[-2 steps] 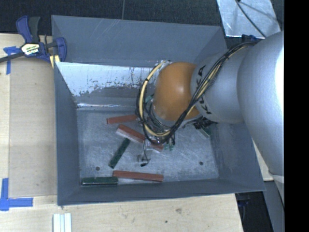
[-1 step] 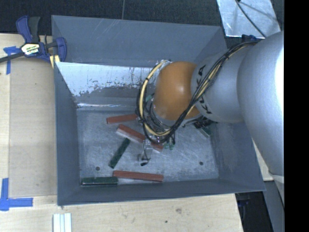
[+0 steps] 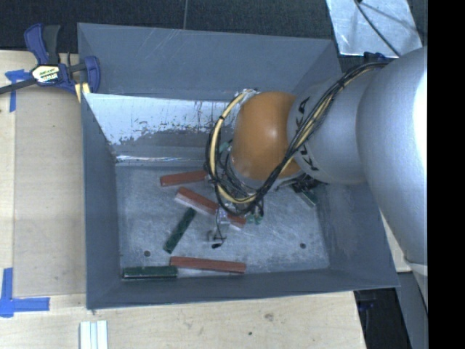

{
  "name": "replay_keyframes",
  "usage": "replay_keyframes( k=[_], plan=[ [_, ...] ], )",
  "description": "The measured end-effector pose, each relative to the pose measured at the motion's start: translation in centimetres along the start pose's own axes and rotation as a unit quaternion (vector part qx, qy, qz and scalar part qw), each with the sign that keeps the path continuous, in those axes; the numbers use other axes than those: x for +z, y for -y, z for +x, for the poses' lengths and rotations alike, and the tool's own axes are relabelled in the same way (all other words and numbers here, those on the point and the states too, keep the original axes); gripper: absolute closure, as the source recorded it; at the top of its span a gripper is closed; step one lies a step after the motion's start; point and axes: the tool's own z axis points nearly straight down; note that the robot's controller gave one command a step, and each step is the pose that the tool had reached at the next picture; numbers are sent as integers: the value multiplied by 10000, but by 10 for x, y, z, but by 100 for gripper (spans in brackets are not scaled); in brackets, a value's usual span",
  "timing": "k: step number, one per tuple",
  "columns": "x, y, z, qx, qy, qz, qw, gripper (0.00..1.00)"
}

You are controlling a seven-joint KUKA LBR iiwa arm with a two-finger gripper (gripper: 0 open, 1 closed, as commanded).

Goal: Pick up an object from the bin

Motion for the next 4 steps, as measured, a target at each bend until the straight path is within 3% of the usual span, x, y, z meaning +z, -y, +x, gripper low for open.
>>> replay_keyframes(
  k=[1, 2, 4],
  plan=[
    [-1, 0, -1, 8, 3, 0, 10000, 0],
    [-1, 0, -2, 11, 8, -2, 10000, 100],
    [-34, 1, -5, 30, 4, 0, 10000, 100]
  ],
)
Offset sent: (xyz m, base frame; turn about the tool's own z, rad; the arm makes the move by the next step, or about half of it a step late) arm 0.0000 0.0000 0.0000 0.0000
